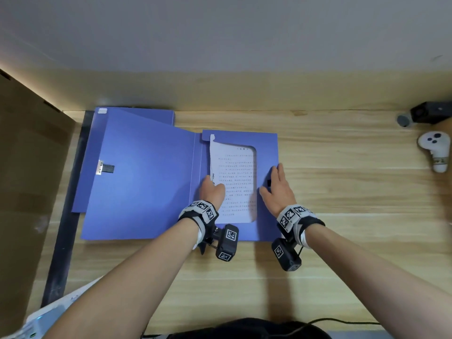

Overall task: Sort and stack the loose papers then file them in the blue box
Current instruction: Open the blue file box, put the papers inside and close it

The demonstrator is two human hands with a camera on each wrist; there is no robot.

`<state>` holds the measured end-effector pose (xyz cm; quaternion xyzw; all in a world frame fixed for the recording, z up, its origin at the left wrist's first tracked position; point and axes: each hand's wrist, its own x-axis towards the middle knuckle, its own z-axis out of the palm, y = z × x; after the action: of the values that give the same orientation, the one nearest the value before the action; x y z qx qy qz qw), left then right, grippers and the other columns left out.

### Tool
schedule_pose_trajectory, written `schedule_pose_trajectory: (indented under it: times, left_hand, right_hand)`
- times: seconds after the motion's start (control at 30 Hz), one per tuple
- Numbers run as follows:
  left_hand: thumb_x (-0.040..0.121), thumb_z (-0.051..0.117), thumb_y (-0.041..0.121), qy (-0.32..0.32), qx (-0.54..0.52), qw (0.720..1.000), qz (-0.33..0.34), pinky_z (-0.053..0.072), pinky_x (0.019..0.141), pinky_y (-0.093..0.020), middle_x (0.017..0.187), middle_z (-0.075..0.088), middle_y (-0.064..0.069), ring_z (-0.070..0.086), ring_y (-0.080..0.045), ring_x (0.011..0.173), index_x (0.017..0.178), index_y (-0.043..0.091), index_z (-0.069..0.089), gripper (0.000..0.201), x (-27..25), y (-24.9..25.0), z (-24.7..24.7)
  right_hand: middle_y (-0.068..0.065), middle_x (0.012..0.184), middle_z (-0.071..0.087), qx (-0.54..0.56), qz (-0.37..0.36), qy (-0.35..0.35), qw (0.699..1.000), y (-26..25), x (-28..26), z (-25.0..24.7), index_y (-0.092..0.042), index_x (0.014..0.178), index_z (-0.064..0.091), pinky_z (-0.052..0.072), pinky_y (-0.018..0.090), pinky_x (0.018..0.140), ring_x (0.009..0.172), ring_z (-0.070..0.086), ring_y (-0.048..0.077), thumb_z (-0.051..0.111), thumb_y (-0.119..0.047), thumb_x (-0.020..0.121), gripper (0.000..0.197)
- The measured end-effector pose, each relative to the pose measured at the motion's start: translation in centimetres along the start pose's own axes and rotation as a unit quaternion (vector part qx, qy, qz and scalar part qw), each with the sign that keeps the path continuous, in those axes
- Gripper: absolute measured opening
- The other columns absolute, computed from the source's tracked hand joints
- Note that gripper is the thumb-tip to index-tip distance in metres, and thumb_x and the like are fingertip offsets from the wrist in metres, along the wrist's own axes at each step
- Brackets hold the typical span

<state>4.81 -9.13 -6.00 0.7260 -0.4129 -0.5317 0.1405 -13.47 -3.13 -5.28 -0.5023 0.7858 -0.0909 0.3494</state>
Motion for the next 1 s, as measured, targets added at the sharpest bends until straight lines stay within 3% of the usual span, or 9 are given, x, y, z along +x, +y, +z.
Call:
schedule_pose_trajectory:
  times: [0.1,0.2,0.3,0.4,0.5,0.6,0.77,0.9,1.0]
  left_hand:
    - [0.08,0.047,0.015,0.002,0.031,1.0,0.002,0.053,0.078,-0.036,0.11,0.066,-0.005,0.061,-0.029,0.09,0.113,0.014,0.054,0.034,0.0,0.1,0.5]
    - [0.084,0.052,0.008,0.026,0.025,0.999,0.028,0.047,0.075,-0.033,0.122,0.059,-0.012,0.058,-0.028,0.096,0.124,0.008,0.047,0.041,-0.4,0.6,0.5]
    - [0.083,0.057,0.007,0.075,0.113,0.984,0.112,0.037,0.106,-0.038,0.143,0.038,-0.013,0.039,-0.029,0.131,0.144,0.007,0.032,0.065,-0.6,0.6,0.0]
    - [0.082,0.054,0.01,0.046,0.208,0.963,0.168,0.033,0.111,-0.04,0.149,0.027,-0.014,0.028,-0.034,0.139,0.144,0.013,0.031,0.067,0.0,0.1,-0.8]
    - [0.085,0.051,0.01,0.034,0.33,0.911,0.244,0.036,0.109,-0.044,0.159,0.015,-0.013,0.022,-0.032,0.143,0.142,0.013,0.037,0.059,1.0,1.5,-1.7]
    - [0.086,0.048,0.009,0.002,0.422,0.853,0.308,0.043,0.099,-0.043,0.161,0.019,-0.009,0.028,-0.029,0.14,0.13,0.007,0.049,0.044,2.7,3.6,-2.1]
    - [0.088,0.05,0.021,-0.075,0.453,0.857,0.236,0.044,0.101,-0.048,0.163,0.008,-0.004,0.022,-0.031,0.141,0.141,0.009,0.038,0.056,5.3,4.7,-2.0]
    - [0.088,0.052,0.025,-0.087,0.437,0.864,0.234,0.045,0.099,-0.045,0.163,0.01,-0.002,0.02,-0.028,0.141,0.148,0.016,0.032,0.064,5.3,5.3,-2.1]
    - [0.091,0.05,0.023,-0.082,0.377,0.89,0.242,0.039,0.107,-0.044,0.164,0.013,-0.001,0.02,-0.027,0.144,0.148,0.014,0.035,0.059,4.5,4.9,-2.6]
  right_hand:
    - [0.005,0.165,-0.008,0.001,0.003,0.001,1.0,0.1,0.3,-0.4,-0.008,0.154,0.009,0.036,0.035,0.107,0.147,0.025,0.029,0.049,-0.028,0.094,0.074]
    - [0.004,0.165,-0.008,-0.005,0.005,-0.001,1.0,0.2,0.5,-0.6,-0.009,0.154,0.01,0.037,0.037,0.109,0.147,0.024,0.028,0.048,-0.028,0.094,0.073]
    - [0.002,0.165,-0.009,-0.014,0.005,-0.007,1.0,0.5,0.4,-0.6,-0.012,0.155,0.007,0.039,0.039,0.109,0.147,0.025,0.028,0.046,-0.029,0.094,0.074]
    - [0.002,0.165,-0.009,-0.017,0.01,-0.012,1.0,0.8,0.4,-0.5,-0.015,0.156,0.006,0.041,0.04,0.107,0.145,0.03,0.028,0.045,-0.03,0.094,0.075]
    - [0.002,0.165,-0.009,-0.018,0.008,-0.015,1.0,1.0,0.5,-0.5,-0.017,0.155,0.006,0.043,0.042,0.105,0.142,0.035,0.029,0.045,-0.03,0.092,0.075]
    - [0.003,0.165,-0.008,-0.03,0.008,-0.015,0.999,1.1,0.7,-0.4,-0.016,0.155,0.006,0.042,0.042,0.106,0.145,0.03,0.029,0.046,-0.029,0.093,0.075]
    - [0.004,0.165,-0.006,-0.034,0.005,-0.011,0.999,1.4,0.9,-0.3,-0.015,0.155,0.007,0.041,0.041,0.107,0.146,0.027,0.029,0.046,-0.028,0.093,0.074]
    - [0.003,0.165,-0.002,-0.032,0.002,-0.006,0.999,1.4,1.2,-0.4,-0.017,0.153,0.012,0.044,0.044,0.104,0.142,0.032,0.031,0.047,-0.029,0.091,0.072]
    - [0.004,0.165,-0.002,-0.035,0.012,-0.007,0.999,1.1,1.0,-0.6,-0.017,0.155,0.009,0.038,0.043,0.11,0.148,0.021,0.029,0.047,-0.028,0.093,0.073]
